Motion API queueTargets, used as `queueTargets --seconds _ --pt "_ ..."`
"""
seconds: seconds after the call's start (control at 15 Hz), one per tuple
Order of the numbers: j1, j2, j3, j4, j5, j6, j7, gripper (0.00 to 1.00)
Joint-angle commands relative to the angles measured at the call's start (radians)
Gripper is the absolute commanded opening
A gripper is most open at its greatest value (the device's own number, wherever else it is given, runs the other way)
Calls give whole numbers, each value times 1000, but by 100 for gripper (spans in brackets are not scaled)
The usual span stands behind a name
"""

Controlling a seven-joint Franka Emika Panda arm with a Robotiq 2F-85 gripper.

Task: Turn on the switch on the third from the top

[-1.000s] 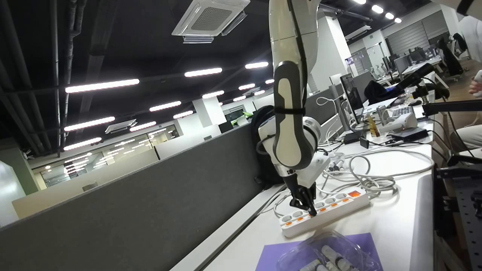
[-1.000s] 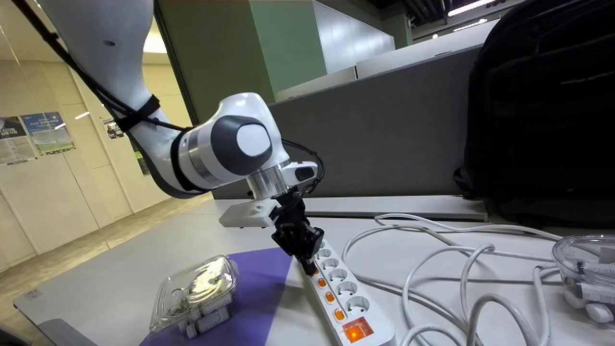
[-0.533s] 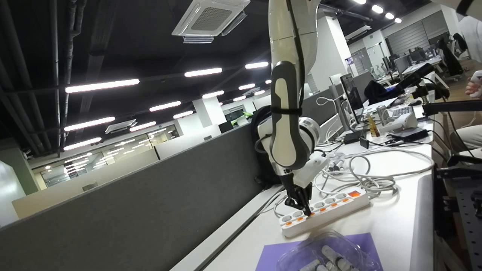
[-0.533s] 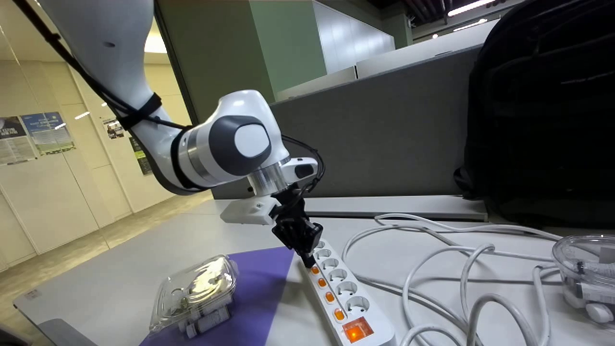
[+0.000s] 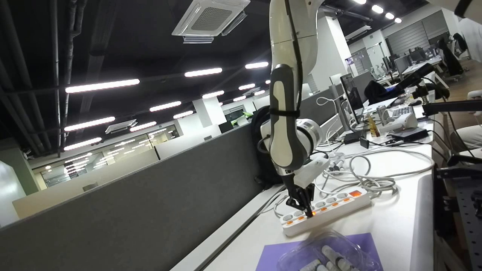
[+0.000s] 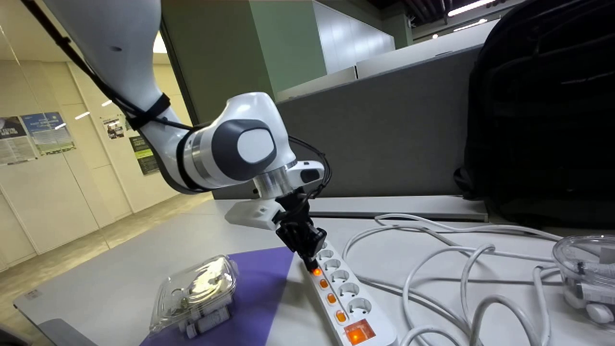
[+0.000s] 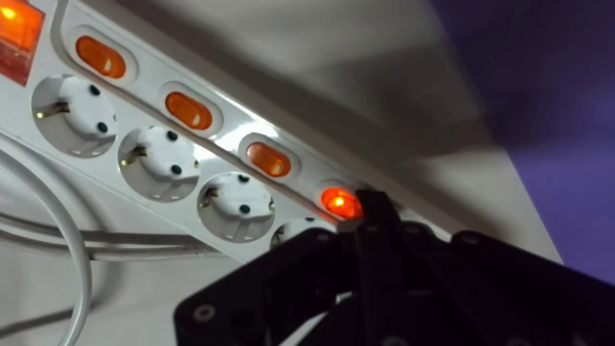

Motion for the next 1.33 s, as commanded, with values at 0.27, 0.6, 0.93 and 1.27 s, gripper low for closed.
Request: queueTargets --seconds 0.27,0.6,0.93,1.27 --pt "-173 62 124 82 186 -137 -142 0" --pt "-151 -50 107 32 159 -148 -156 0" --pt "-86 -155 46 -10 53 -170 -116 28" --pt "-65 -235 21 -37 -37 -254 -93 61"
